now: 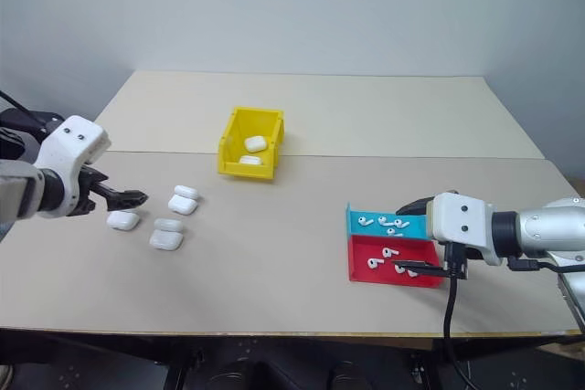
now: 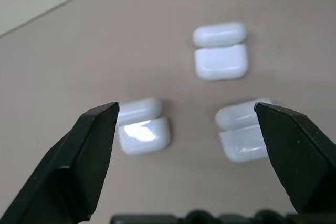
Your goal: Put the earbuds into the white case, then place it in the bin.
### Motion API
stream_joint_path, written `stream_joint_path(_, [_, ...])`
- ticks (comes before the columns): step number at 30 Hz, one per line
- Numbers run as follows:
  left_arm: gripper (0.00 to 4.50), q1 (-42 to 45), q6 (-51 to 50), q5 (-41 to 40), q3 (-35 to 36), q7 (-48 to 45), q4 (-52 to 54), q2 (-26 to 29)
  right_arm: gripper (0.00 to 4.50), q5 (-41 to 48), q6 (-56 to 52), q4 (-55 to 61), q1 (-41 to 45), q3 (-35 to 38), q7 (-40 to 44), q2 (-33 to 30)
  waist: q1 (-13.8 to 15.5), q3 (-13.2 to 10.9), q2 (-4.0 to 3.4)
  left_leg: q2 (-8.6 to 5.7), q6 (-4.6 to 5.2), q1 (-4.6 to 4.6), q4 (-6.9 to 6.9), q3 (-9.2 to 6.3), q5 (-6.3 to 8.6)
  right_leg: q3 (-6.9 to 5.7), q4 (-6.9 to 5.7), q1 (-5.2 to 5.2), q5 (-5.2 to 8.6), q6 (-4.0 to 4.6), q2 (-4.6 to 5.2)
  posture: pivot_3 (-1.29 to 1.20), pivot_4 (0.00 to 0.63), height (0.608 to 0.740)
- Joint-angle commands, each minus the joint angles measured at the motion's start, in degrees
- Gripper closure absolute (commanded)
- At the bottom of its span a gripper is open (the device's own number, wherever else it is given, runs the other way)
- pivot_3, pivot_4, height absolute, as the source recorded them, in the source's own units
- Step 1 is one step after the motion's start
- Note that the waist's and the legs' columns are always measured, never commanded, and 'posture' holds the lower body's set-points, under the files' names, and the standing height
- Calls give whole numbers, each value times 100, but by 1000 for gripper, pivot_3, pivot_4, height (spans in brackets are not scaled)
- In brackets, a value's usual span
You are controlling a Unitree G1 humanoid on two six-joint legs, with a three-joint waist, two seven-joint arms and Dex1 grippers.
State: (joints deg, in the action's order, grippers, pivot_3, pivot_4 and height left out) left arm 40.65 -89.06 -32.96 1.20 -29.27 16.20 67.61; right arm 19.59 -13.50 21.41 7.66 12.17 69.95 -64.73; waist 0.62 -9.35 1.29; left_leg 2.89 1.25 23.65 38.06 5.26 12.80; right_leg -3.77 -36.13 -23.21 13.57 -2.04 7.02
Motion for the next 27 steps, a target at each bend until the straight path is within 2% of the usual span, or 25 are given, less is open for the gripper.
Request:
stream_joint_path(1, [0, 385, 239, 230, -698, -511, -572, 556, 22, 1, 78, 19, 166, 33, -1, -39, -4, 0, 0, 0, -2, 2, -4, 7, -1, 1, 1, -4, 0, 1, 0, 0, 150, 740])
stream_joint_path(5, [0, 1072, 647, 551, -1495, -1163, -1921, 513, 22, -18, 50, 4, 217, -95, 2, -2, 13, 0, 0, 0, -4, 3, -4, 32, -2, -6, -5, -5, 2, 3, 0, 0, 150, 740])
stream_joint_path(8, [0, 1401, 1012, 897, -2130, -1681, -2535, 469, 22, -17, 58, -51, 272, -148, 22, -14, 15, 0, 0, -1, -3, 6, -4, 33, -2, -6, -2, -5, 2, 3, 0, 0, 150, 740])
stream_joint_path(16, [0, 2534, 2071, 2139, -3599, -3250, -4650, -214, 22, -7, 148, -262, 415, -191, 182, -53, 20, -2, 4, -2, -3, 19, 5, 38, -2, -8, -4, -13, 2, 2, 0, 0, 150, 740])
stream_joint_path(20, [0, 2874, 2470, 2753, -3912, -3658, -5574, -622, 22, -20, 141, -245, 408, -221, 167, -21, 7, -4, 6, -1, -3, 19, 5, 39, -2, -6, -5, -15, 2, 2, 0, 0, 150, 740])
stream_joint_path(27, [0, 3172, 2659, 3408, -3826, -3774, -6622, -1129, 22, -2, 67, -138, 243, -146, 113, -14, -4, -7, 12, 0, -1, 24, 14, 39, -1, -5, -5, -17, 3, -1, 1, 0, 150, 740])
